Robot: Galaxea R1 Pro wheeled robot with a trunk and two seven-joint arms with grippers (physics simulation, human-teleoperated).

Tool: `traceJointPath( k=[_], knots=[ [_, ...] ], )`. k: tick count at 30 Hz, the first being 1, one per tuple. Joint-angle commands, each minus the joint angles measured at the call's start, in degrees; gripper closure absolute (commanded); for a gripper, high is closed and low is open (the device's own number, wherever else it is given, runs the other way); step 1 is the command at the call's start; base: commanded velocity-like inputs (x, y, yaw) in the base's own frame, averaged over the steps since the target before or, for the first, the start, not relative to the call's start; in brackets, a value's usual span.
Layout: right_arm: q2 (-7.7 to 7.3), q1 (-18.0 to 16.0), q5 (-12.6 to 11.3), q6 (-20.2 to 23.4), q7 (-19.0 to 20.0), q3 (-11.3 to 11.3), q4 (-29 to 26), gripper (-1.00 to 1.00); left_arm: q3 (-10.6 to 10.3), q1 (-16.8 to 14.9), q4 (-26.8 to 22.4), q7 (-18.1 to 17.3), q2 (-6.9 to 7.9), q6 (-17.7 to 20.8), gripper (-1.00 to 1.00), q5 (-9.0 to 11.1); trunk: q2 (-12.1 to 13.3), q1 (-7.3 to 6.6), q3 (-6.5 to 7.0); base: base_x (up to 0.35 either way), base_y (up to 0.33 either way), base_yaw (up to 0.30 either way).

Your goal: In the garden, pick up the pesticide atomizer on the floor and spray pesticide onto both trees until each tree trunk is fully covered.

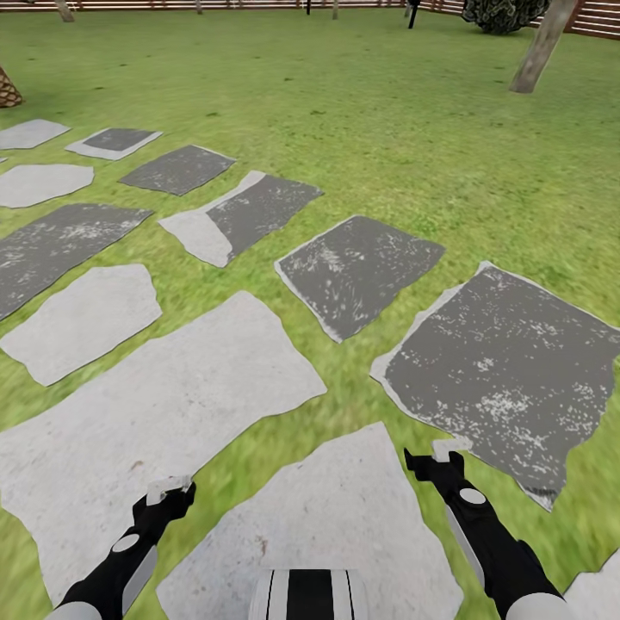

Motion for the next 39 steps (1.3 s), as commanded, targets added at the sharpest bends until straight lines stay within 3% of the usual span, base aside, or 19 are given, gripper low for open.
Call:
traceJointPath(
  k=[1,26,27,39],
  knots=[
    [0.00,0.0,0.2,0.3,0.0,0.0,-0.1,-1.00,-0.2,0.0,0.0,0.1,0.02,-0.2,-1.00,0.6,0.0,-0.01,0.01,0.000,0.000,0.000],
    [0.00,0.0,0.2,0.3,0.0,0.0,-0.1,-1.00,-0.2,0.0,0.0,0.0,0.02,-0.2,-1.00,0.6,0.0,-0.01,0.77,0.000,0.000,-0.021],
    [0.00,0.0,0.2,0.3,0.0,0.0,-0.1,-1.00,-0.2,0.0,0.0,0.0,0.02,-0.2,1.00,0.6,0.0,-0.01,0.77,0.000,0.000,0.000],
    [0.00,0.0,0.2,0.3,0.0,0.0,-0.1,-1.00,-0.2,0.1,0.0,0.0,0.02,-0.2,1.00,0.7,0.0,-0.01,0.77,0.000,0.000,0.000]
  ],
)
